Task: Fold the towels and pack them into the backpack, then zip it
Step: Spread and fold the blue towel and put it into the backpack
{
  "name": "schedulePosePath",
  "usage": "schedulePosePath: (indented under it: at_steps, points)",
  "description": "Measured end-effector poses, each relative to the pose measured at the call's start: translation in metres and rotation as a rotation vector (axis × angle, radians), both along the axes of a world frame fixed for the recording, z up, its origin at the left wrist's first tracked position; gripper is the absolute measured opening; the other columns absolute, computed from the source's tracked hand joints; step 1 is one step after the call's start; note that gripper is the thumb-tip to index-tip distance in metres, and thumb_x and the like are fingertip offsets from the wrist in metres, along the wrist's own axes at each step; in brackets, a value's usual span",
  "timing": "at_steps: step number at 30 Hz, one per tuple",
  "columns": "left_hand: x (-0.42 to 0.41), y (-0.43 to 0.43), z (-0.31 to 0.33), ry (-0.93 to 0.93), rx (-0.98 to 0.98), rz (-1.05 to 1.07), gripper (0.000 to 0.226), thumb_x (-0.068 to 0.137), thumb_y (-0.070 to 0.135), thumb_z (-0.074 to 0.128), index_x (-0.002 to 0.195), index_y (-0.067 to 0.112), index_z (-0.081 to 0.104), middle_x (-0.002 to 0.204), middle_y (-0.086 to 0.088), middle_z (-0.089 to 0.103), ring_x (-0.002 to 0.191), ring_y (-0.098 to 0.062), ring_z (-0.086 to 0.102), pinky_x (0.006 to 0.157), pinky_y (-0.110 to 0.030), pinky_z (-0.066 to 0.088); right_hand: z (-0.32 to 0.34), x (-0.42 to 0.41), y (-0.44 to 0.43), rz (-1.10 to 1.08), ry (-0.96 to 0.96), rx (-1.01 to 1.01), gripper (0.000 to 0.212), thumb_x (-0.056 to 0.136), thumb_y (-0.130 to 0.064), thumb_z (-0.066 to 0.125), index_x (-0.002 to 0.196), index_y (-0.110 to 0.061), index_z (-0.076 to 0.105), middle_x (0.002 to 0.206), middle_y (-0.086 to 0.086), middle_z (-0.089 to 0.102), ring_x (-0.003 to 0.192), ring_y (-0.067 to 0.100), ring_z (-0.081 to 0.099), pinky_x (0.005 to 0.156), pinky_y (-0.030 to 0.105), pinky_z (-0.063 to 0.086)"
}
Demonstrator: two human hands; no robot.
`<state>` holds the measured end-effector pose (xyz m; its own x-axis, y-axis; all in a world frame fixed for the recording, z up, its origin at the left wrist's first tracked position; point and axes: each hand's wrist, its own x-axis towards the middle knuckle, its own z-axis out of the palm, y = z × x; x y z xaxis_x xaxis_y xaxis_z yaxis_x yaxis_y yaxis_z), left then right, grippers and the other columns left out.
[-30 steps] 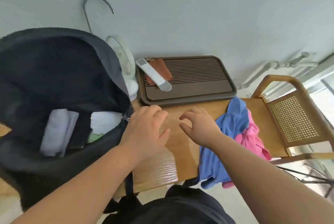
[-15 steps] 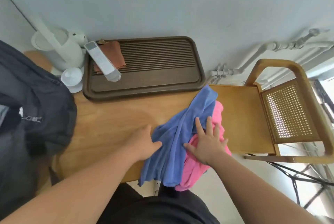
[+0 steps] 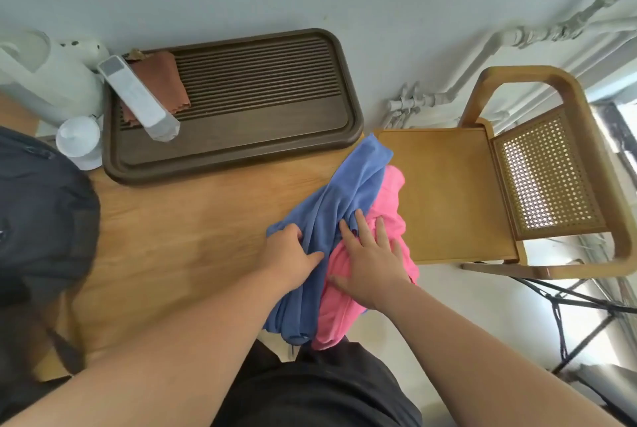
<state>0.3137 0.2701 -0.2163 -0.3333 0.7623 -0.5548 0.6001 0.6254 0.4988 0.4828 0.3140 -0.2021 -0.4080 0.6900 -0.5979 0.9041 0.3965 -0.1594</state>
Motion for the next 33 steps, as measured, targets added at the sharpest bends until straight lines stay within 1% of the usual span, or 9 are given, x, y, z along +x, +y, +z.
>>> schedulePosePath:
  at_steps: [4, 7, 12, 15, 19, 22, 25, 30, 33]
  points:
    - [0.006, 0.003, -0.008, 0.036, 0.028, -0.003, 0.032, 0.088, 0.014, 0.062, 0.066, 0.020, 0.040, 0.068, 0.002, 0.048, 0.071, -0.022, 0.053, 0.055, -0.030, 0.034, 0.007, 0.003, 0.006, -0.012, 0.048, -0.029, 0.101, 0.088, -0.064, 0.053, 0.155, -0.037, -0.017, 0.167, -0.002, -0.015, 0.153, 0.039, -0.008, 0.121, 0.059, 0.011]
    - [0.004, 0.001, 0.007, -0.026, 0.116, 0.081, 0.026, 0.085, 0.008, 0.063, 0.068, 0.015, 0.044, 0.065, 0.002, 0.048, 0.063, -0.017, 0.045, 0.053, -0.029, 0.032, 0.016, 0.002, 0.010, -0.055, 0.104, 0.053, 0.093, 0.092, -0.064, 0.047, 0.156, -0.038, -0.014, 0.168, 0.004, -0.007, 0.152, 0.040, -0.004, 0.120, 0.061, 0.008]
    - [-0.019, -0.018, 0.059, -0.408, 0.177, 0.275, 0.018, 0.093, 0.004, 0.060, 0.081, 0.015, 0.051, 0.074, -0.007, 0.057, 0.069, -0.019, 0.052, 0.066, -0.034, 0.043, 0.045, -0.034, 0.021, 0.073, 0.346, 0.181, 0.072, 0.098, -0.036, 0.049, 0.158, -0.042, 0.008, 0.168, -0.002, -0.008, 0.154, 0.030, -0.010, 0.121, 0.057, 0.009]
    - [-0.037, -0.031, 0.100, -0.436, 0.282, 0.240, 0.016, 0.097, 0.007, 0.057, 0.083, 0.015, 0.053, 0.075, -0.012, 0.061, 0.072, -0.017, 0.053, 0.069, -0.034, 0.043, 0.063, -0.063, 0.030, 0.284, 0.488, 0.142, 0.062, 0.092, -0.018, 0.050, 0.149, -0.039, 0.039, 0.168, -0.009, 0.005, 0.154, 0.028, -0.005, 0.119, 0.053, 0.010]
    - [-0.063, -0.046, 0.146, -0.287, 0.417, 0.205, 0.010, 0.099, 0.011, 0.056, 0.088, 0.009, 0.056, 0.067, -0.011, 0.055, 0.062, -0.013, 0.048, 0.059, -0.027, 0.040, 0.085, -0.090, 0.037, 0.465, 0.538, 0.073, 0.026, 0.076, -0.036, 0.052, 0.098, -0.026, 0.063, 0.132, -0.006, 0.060, 0.147, 0.027, 0.030, 0.112, 0.052, 0.028]
    - [-0.087, -0.057, 0.167, -0.093, 0.495, 0.229, 0.011, 0.097, 0.011, 0.057, 0.086, 0.012, 0.056, 0.060, 0.001, 0.048, 0.053, -0.005, 0.040, 0.052, -0.016, 0.034, 0.094, -0.094, 0.042, 0.458, 0.576, 0.137, 0.023, 0.077, -0.036, 0.065, 0.069, -0.027, 0.045, 0.080, 0.006, 0.066, 0.095, 0.036, 0.064, 0.075, 0.041, 0.047]
    - [-0.114, -0.070, 0.170, 0.083, 0.548, 0.269, 0.015, 0.094, 0.010, 0.059, 0.083, 0.019, 0.057, 0.064, 0.004, 0.053, 0.058, -0.005, 0.045, 0.057, -0.018, 0.037, 0.099, -0.092, 0.039, 0.473, 0.357, 0.177, 0.022, 0.078, -0.036, 0.066, 0.072, -0.026, 0.047, 0.083, 0.004, 0.067, 0.084, 0.033, 0.063, 0.064, 0.036, 0.042]
    - [-0.140, -0.095, 0.169, 0.285, 0.633, 0.320, 0.009, 0.098, 0.017, 0.056, 0.089, 0.021, 0.055, 0.068, 0.006, 0.052, 0.066, -0.011, 0.050, 0.064, -0.036, 0.043, 0.110, -0.087, 0.027, 0.489, 0.086, 0.259, 0.027, 0.076, -0.041, 0.070, 0.100, -0.028, 0.066, 0.112, 0.000, 0.055, 0.112, 0.028, 0.051, 0.084, 0.037, 0.040]
    - [-0.155, -0.110, 0.168, 0.351, 0.589, 0.279, 0.008, 0.098, 0.021, 0.054, 0.090, 0.019, 0.053, 0.072, 0.004, 0.056, 0.070, -0.018, 0.053, 0.064, -0.037, 0.042, 0.116, -0.086, 0.017, 0.439, 0.021, 0.306, 0.027, 0.075, -0.042, 0.069, 0.096, -0.025, 0.069, 0.109, 0.001, 0.056, 0.111, 0.028, 0.051, 0.087, 0.036, 0.042]
